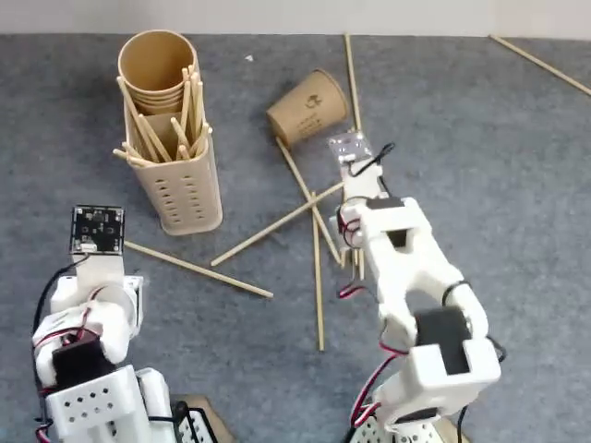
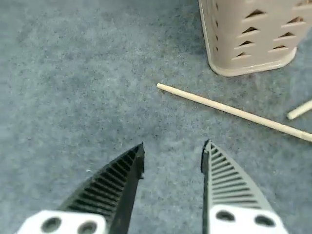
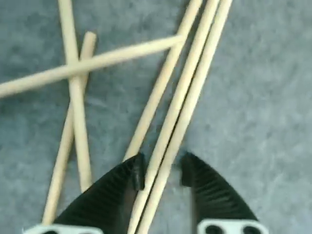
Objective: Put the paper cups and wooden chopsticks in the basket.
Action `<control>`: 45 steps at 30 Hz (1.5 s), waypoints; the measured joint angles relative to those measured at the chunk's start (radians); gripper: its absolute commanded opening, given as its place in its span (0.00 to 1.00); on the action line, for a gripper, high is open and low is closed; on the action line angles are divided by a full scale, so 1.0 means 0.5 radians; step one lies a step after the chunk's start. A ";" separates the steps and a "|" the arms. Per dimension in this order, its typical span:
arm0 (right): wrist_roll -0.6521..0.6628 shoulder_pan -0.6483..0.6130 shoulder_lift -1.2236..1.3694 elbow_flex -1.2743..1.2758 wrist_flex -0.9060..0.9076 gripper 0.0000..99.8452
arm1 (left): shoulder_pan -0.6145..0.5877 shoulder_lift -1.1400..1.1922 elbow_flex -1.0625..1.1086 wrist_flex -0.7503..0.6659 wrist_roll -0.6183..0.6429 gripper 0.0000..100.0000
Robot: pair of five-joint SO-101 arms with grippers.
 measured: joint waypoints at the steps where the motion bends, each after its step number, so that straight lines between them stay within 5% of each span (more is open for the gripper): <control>1: 0.006 0.003 0.037 -0.034 0.000 0.18 | 0.000 0.000 0.031 -0.028 0.000 0.20; 9: 0.012 0.015 0.273 -0.163 0.000 0.18 | 0.000 0.000 0.135 -0.083 0.000 0.20; 13: 0.012 0.086 0.285 -0.187 0.000 0.00 | 0.000 0.000 0.135 -0.083 0.000 0.20; 27: 0.012 0.163 0.034 -0.203 -0.040 0.00 | 0.000 0.000 0.135 -0.083 0.000 0.20; 32: -0.009 0.212 -0.647 -0.206 -0.423 0.01 | 0.000 0.000 0.135 -0.083 0.000 0.20; 36: -0.353 0.132 -1.194 -0.114 -0.884 0.00 | 0.000 0.000 0.135 -0.083 0.000 0.20; 45: -0.694 -0.442 -1.402 0.037 -1.918 0.00 | 0.000 0.000 0.178 -0.095 0.000 0.20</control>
